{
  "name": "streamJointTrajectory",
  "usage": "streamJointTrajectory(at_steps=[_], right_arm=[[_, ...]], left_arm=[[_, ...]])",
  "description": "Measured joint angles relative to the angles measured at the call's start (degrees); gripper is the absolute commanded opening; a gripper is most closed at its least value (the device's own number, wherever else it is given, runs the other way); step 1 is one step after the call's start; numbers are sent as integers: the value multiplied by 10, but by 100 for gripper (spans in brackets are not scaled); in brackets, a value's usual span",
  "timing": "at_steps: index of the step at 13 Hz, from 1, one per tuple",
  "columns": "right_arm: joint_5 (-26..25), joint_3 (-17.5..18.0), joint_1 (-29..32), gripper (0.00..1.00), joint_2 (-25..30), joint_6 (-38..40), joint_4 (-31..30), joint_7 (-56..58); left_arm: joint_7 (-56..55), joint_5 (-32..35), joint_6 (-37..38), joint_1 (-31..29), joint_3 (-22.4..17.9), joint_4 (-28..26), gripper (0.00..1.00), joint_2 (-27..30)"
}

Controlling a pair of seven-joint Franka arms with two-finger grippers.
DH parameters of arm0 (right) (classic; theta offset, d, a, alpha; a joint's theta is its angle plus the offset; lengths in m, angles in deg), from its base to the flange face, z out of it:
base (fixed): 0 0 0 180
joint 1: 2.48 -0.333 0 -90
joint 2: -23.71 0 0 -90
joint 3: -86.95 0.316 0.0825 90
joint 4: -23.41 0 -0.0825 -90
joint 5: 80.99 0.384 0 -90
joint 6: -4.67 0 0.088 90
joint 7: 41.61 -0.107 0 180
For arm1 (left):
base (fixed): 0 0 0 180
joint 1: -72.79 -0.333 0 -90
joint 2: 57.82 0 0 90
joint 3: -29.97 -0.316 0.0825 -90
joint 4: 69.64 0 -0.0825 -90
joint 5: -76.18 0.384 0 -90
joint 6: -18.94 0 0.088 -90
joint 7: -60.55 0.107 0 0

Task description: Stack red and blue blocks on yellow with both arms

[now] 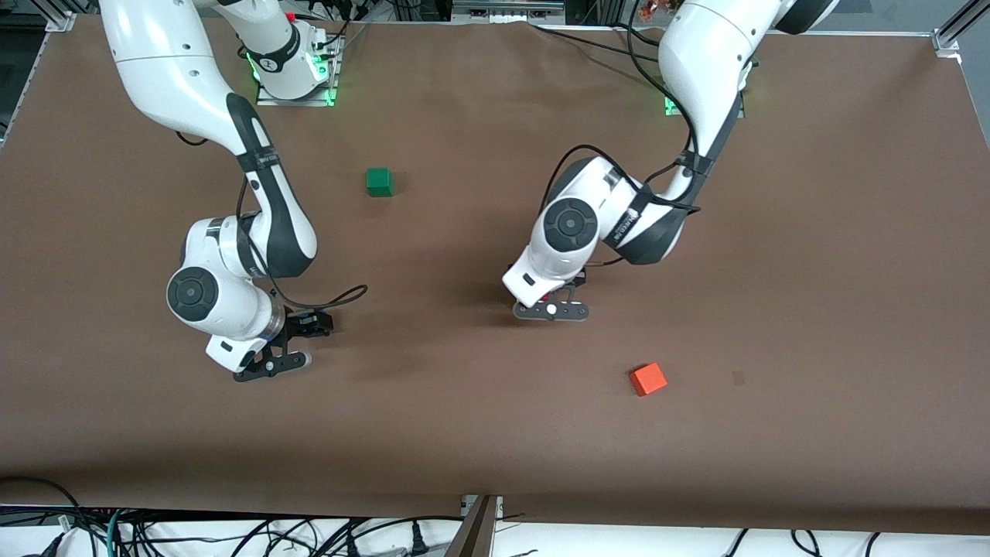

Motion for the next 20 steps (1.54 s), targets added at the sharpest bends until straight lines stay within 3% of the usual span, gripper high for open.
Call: streamJointTrajectory(at_steps=[3,7,13,18,20], right_arm=[[3,1,2,71,-6,-8,-25,4],[6,2,2,31,-5,-8,-29,5],[7,2,1,28,14,29,-12,4],[10,6,-25,29,44,191,102,-90],[10,7,-62,29,44,211,131,-156]], left_arm=[[0,15,-26,11,-1,2,0,-15],[0,36,-37,14,-2,7,0,-26],[-2,37,-38,15,-3,9,0,-28],[-16,37,-38,24,-3,9,1,-28],[-17,38,-38,24,-4,9,1,-28]])
